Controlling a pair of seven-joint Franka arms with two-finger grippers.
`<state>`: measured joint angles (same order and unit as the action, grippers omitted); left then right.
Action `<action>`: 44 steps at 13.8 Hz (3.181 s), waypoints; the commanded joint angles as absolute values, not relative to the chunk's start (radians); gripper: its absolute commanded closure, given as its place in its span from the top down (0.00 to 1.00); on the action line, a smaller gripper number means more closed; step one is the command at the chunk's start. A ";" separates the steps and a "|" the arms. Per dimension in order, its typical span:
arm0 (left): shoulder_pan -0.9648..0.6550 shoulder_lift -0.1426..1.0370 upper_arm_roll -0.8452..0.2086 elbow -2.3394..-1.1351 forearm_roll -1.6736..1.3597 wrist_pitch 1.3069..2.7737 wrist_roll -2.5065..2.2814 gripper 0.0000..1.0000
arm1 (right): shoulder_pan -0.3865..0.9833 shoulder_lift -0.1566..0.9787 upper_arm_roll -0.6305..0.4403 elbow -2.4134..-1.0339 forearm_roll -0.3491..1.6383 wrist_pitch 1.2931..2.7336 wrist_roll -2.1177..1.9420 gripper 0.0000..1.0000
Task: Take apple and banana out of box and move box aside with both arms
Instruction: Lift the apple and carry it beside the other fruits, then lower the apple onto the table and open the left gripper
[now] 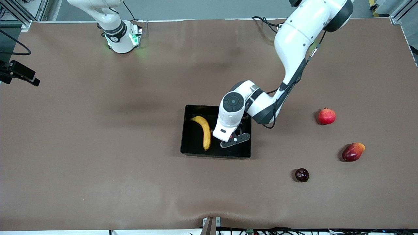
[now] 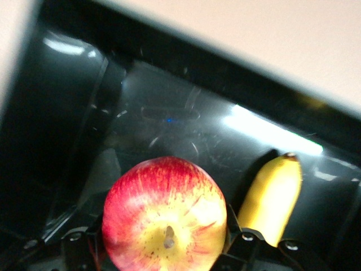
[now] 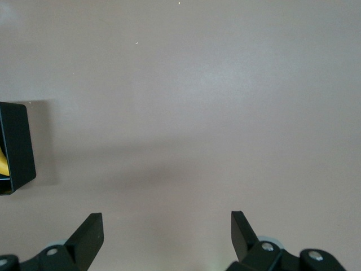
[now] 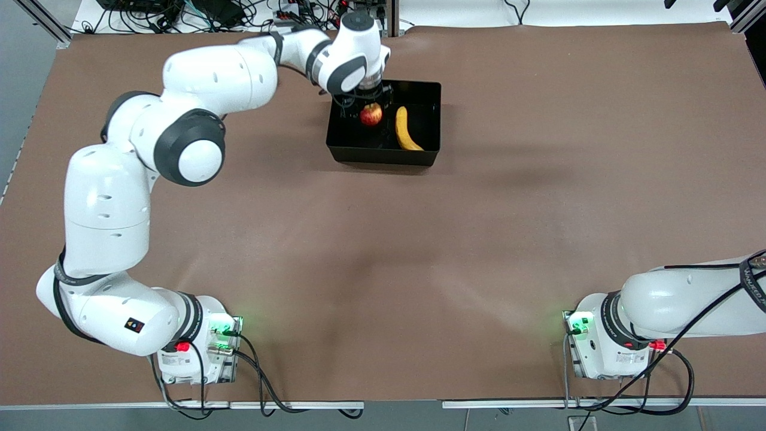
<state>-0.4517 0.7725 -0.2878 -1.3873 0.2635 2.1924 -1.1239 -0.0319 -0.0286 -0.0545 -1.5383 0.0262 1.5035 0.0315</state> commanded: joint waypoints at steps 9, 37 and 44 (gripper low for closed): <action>-0.243 0.413 -0.288 -1.485 0.203 1.987 -0.809 0.00 | -0.044 -0.026 -0.046 -1.526 0.032 1.500 0.025 1.00; 0.327 0.465 -0.282 -1.934 0.239 2.356 -0.097 0.00 | -0.044 -0.026 -0.046 -1.526 0.032 1.500 0.023 1.00; 0.354 0.569 -0.281 -1.930 0.239 2.499 -0.044 0.00 | -0.044 -0.026 -0.046 -1.526 0.032 1.500 0.023 1.00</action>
